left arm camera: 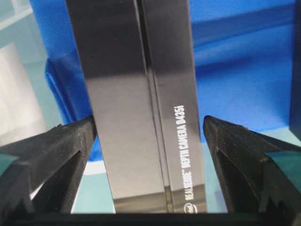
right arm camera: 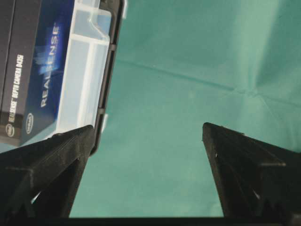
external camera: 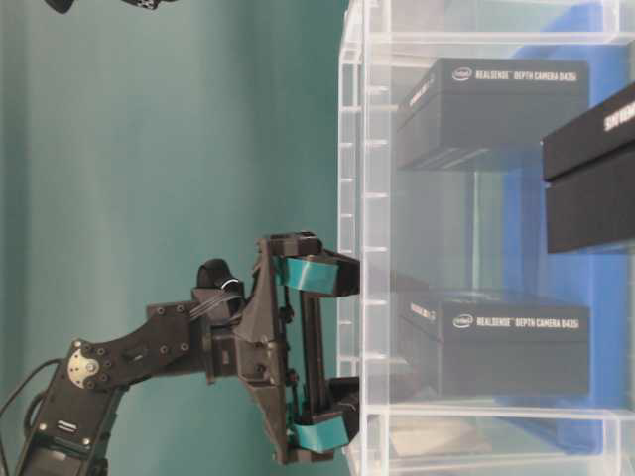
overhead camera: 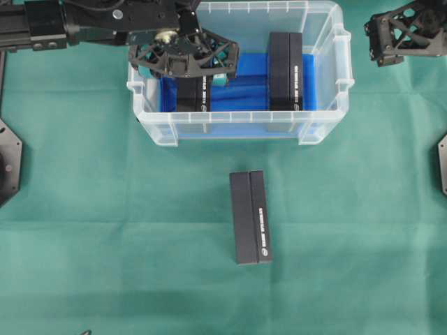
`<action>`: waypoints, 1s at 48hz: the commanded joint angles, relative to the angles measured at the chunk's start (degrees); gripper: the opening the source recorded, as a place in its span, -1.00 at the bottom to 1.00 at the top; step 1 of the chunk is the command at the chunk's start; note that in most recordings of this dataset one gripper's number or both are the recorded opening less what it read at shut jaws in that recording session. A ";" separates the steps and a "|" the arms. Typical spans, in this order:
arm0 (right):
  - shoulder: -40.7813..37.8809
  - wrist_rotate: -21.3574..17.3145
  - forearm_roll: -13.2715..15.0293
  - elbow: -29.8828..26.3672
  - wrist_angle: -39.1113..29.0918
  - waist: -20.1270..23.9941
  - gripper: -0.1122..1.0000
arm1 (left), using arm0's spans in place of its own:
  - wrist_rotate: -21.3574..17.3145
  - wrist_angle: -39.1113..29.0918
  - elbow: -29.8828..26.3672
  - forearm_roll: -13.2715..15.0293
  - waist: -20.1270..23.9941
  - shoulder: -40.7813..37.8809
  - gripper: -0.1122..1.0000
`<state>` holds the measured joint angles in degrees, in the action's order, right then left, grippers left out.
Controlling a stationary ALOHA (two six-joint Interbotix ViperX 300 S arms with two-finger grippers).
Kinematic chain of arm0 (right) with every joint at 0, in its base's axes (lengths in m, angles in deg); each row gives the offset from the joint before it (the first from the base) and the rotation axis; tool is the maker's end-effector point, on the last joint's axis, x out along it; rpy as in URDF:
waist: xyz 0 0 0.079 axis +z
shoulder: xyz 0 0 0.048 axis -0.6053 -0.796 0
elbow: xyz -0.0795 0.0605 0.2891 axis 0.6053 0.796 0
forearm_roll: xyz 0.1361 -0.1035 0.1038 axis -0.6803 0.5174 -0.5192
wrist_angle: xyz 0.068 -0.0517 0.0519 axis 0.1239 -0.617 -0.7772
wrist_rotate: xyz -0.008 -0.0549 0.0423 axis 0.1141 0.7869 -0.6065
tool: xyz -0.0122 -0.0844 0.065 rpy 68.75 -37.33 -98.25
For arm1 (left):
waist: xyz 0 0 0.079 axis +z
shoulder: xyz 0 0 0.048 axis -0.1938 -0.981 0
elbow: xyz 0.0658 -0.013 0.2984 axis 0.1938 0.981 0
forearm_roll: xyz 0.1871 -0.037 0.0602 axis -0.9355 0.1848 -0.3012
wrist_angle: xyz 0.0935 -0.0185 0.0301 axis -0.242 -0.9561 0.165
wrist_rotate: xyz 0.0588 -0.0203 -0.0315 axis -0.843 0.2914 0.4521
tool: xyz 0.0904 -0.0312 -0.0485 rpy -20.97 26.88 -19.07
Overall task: Take out the box from the case.
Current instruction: 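Lower the left gripper around the left black box pair and close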
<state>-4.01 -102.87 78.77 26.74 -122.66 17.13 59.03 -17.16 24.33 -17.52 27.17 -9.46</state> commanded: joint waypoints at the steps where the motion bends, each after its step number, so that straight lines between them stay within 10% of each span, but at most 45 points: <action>1: 0.26 0.09 0.09 -0.53 0.53 0.00 0.87 | 0.09 0.44 -0.18 -0.26 0.09 0.79 0.93; 30: 0.26 1.32 -0.18 -0.53 0.62 0.09 0.87 | 2.20 2.29 1.76 -0.26 0.00 0.97 0.91; 39: 0.35 1.32 -0.18 -0.53 0.70 0.09 0.87 | 2.37 3.60 1.85 0.53 -0.26 0.97 0.32; 48: 0.53 1.41 -0.18 -0.53 0.70 0.09 0.87 | 2.37 3.87 1.85 0.79 -0.35 0.97 0.31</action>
<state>-4.01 -101.56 78.60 26.74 -122.22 17.13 61.23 -14.08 26.53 -17.08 27.17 -9.46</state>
